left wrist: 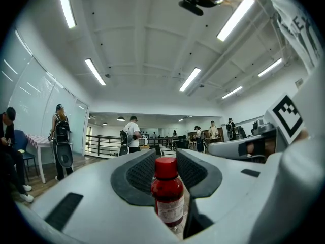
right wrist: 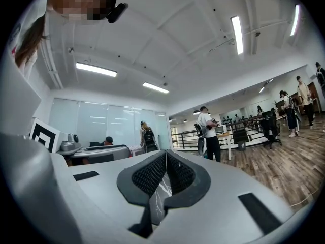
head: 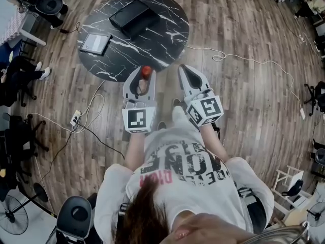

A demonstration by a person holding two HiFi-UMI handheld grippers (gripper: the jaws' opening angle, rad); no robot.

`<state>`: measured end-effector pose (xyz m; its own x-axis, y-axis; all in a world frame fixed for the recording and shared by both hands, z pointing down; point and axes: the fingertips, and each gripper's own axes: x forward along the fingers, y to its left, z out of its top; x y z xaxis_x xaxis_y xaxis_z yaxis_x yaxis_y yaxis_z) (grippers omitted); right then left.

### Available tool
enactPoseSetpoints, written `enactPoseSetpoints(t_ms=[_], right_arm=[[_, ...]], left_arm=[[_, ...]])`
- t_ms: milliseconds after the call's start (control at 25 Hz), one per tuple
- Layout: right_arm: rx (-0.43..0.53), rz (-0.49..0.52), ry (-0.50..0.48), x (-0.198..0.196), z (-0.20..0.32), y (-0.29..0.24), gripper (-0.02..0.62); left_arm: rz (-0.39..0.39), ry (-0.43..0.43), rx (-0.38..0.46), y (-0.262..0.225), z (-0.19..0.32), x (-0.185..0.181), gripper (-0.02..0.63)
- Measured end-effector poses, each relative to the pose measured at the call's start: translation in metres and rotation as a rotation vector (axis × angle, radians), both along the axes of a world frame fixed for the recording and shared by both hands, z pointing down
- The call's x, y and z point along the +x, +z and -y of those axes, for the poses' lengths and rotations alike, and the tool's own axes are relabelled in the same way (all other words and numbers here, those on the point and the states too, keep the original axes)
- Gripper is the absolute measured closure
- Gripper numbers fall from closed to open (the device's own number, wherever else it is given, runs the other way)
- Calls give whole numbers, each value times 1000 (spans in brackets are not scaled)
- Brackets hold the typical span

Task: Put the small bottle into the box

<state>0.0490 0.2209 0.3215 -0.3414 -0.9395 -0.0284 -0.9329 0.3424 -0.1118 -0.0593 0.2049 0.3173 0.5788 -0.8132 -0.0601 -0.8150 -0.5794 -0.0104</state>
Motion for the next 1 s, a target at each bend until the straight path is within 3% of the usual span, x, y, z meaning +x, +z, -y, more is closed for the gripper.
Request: enactPoseSetpoints(t_ms=[520, 1000], right_arm=[[-21, -7, -126, 39, 102, -3, 594], [-36, 15, -215, 75, 144, -2, 594]], left_arm=[[-14, -131, 25, -12, 96, 36, 480], [-2, -201, 31, -14, 130, 72, 480]])
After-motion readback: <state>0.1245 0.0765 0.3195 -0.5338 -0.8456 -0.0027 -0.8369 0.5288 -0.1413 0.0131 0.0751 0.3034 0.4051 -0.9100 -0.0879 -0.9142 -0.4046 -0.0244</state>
